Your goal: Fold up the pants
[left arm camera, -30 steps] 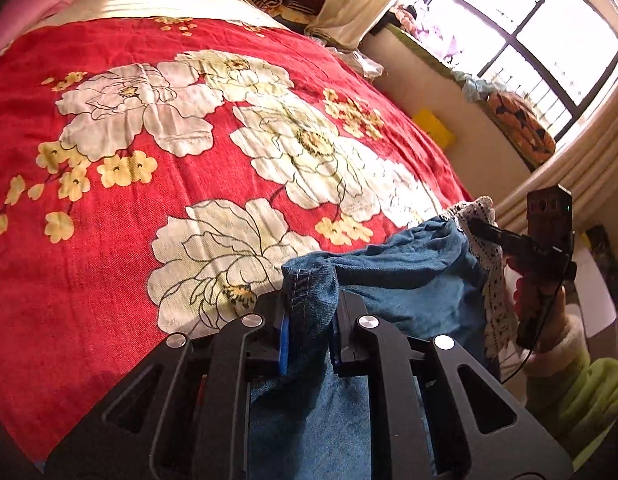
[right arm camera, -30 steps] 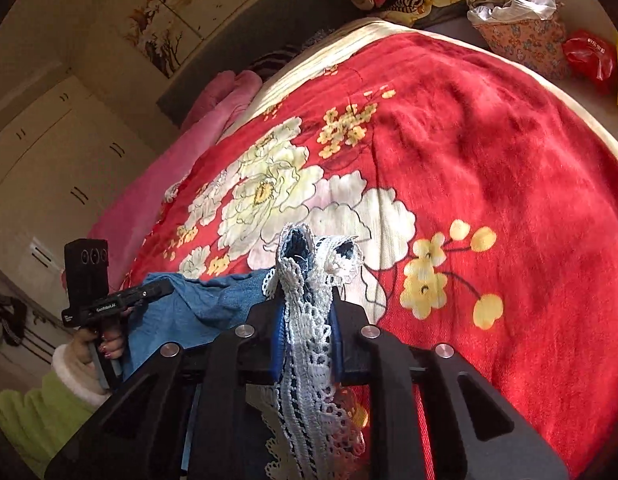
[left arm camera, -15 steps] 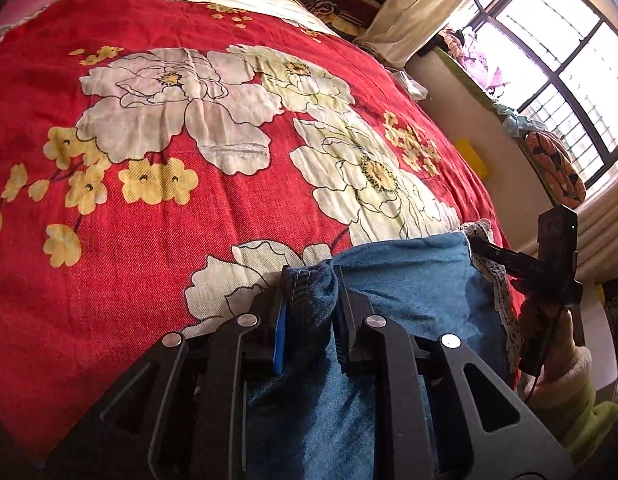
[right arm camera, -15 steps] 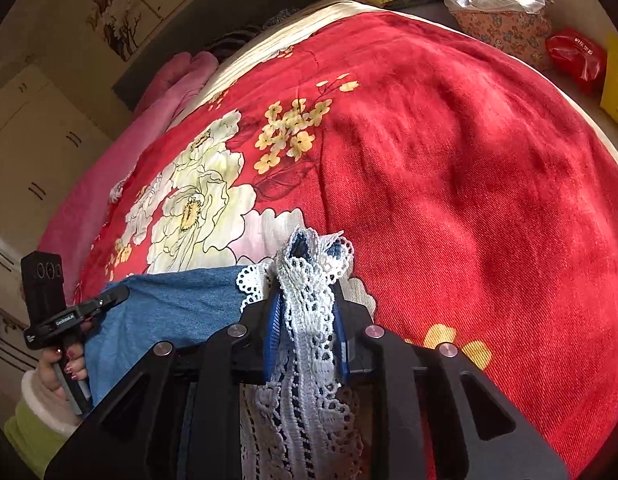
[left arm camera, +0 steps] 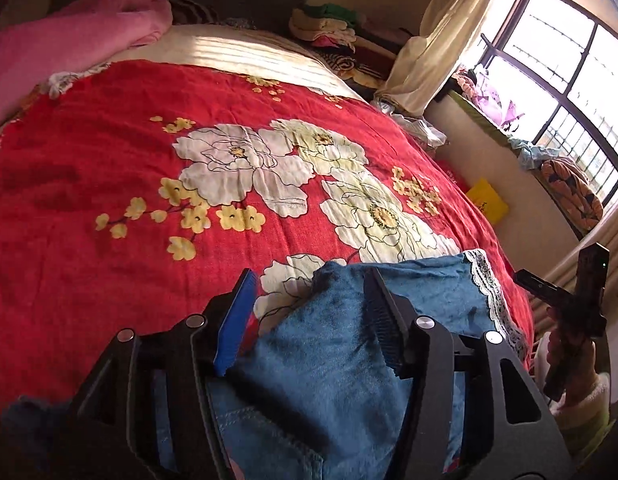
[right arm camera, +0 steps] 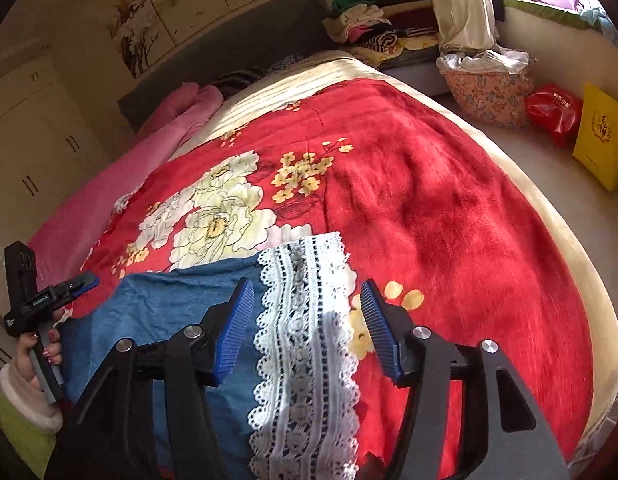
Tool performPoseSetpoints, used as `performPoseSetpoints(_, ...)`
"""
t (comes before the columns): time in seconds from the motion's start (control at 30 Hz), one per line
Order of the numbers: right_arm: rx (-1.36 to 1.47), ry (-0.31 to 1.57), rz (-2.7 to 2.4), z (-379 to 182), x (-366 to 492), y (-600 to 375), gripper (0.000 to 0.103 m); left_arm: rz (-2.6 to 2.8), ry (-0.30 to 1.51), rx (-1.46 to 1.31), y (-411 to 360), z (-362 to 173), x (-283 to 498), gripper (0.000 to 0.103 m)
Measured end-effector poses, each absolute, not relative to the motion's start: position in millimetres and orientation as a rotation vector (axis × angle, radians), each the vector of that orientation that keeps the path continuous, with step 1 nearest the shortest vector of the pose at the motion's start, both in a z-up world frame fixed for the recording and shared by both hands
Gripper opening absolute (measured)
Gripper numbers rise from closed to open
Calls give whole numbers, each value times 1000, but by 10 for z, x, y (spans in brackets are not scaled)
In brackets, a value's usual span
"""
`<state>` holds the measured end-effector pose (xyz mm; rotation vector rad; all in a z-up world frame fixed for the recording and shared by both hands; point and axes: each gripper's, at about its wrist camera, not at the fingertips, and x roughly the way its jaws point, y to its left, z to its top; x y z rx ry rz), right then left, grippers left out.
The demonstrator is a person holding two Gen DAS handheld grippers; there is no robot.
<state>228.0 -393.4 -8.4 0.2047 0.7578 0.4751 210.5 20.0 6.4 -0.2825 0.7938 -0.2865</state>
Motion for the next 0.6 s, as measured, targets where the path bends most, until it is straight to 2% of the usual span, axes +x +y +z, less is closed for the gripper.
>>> performPoseSetpoints(0.1, 158, 744, 521, -77, 2006, -3766, 59, -264, 770, -250, 247, 105, 1787, 57)
performPoseSetpoints(0.23, 134, 790, 601, -199, 1748, -3528, 60, -287, 779, -250, 236, 76, 1440, 57)
performPoseSetpoints(0.4, 59, 908, 570, -532, 1619, -3393, 60, -239, 877, -159, 151, -200, 1140, 59)
performPoseSetpoints(0.5, 37, 893, 566, -623, 1548, -3472, 58, -118, 912, -99, 315, -363, 1011, 59)
performPoseSetpoints(0.6, 27, 882, 559, -649, 1541, -3448, 58, -131, 919, -179, 572, -476, 997, 59)
